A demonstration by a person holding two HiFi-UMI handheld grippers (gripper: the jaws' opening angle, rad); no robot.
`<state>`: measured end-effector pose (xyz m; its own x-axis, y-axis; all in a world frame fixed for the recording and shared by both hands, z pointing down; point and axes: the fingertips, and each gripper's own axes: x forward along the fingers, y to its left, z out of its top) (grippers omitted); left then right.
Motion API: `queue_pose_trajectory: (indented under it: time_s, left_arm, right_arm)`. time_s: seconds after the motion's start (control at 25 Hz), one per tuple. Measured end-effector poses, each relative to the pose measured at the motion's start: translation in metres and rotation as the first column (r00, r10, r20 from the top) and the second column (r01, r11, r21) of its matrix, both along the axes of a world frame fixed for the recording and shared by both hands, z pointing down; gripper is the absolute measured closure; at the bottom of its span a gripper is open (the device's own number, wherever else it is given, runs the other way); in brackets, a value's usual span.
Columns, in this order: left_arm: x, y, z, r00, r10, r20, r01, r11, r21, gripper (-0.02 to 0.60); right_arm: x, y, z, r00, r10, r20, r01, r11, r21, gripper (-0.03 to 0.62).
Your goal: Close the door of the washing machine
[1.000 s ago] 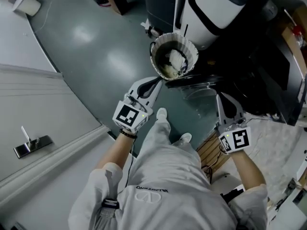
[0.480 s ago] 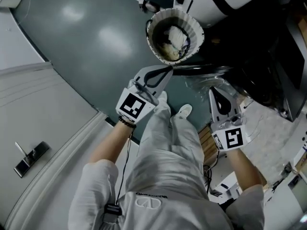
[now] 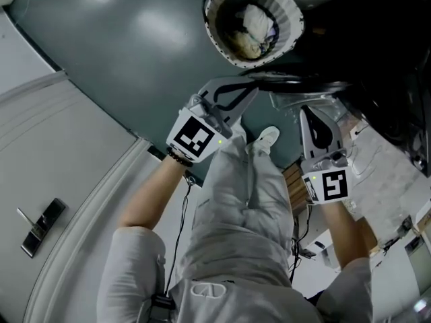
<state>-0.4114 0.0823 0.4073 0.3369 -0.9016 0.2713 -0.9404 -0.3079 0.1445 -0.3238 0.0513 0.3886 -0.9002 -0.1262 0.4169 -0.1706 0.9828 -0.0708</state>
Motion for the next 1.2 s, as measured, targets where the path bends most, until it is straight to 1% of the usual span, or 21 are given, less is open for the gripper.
queue_pose_trajectory:
  time_s: [0.12, 0.24, 0.32, 0.44, 0.6, 0.76, 0.92, 1.04, 1.2]
  left_arm:
    - [0.005, 0.0, 0.027, 1.0, 0.025, -0.016, -0.026, 0.999, -0.034, 0.582]
    - [0.005, -0.003, 0.047, 0.998, 0.051, -0.029, -0.053, 0.998, -0.038, 0.532]
    - [0.005, -0.007, 0.059, 0.997, 0.083, -0.002, -0.083, 0.996, -0.037, 0.521]
    - [0.014, -0.008, 0.078, 0.988, 0.152, 0.032, -0.15, 0.987, -0.054, 0.484]
    - [0.023, -0.012, 0.099, 0.969, 0.246, 0.026, -0.244, 0.967, -0.068, 0.424]
    - [0.03, -0.014, 0.121, 0.946, 0.323, 0.033, -0.319, 0.942, -0.101, 0.413]
    - [0.039, -0.019, 0.14, 0.922, 0.385, 0.04, -0.379, 0.918, -0.116, 0.407]
    - [0.045, -0.023, 0.154, 0.907, 0.42, 0.04, -0.412, 0.902, -0.131, 0.405]
    - [0.05, -0.029, 0.17, 0.895, 0.444, 0.035, -0.436, 0.889, -0.14, 0.407]
  right_arm:
    - [0.004, -0.001, 0.02, 1.0, 0.008, -0.014, -0.008, 1.0, -0.014, 0.585]
    - [0.002, -0.002, 0.036, 1.0, 0.006, -0.017, -0.007, 1.0, -0.016, 0.584]
    - [0.0, -0.002, 0.045, 1.0, 0.006, -0.016, -0.006, 1.0, -0.016, 0.584]
    - [-0.001, 0.0, 0.056, 1.0, 0.004, -0.02, -0.005, 1.0, -0.018, 0.585]
    - [-0.003, 0.0, 0.07, 1.0, 0.0, -0.021, 0.0, 1.0, -0.018, 0.585]
    - [-0.004, 0.0, 0.084, 1.0, 0.002, -0.028, -0.003, 1.0, -0.029, 0.585]
    - [-0.005, -0.002, 0.096, 0.999, 0.021, -0.027, -0.022, 0.999, -0.044, 0.585]
    - [-0.004, 0.0, 0.106, 0.999, 0.008, -0.034, -0.009, 0.999, -0.043, 0.584]
    - [-0.005, -0.004, 0.115, 0.999, 0.039, -0.028, -0.041, 0.997, -0.071, 0.585]
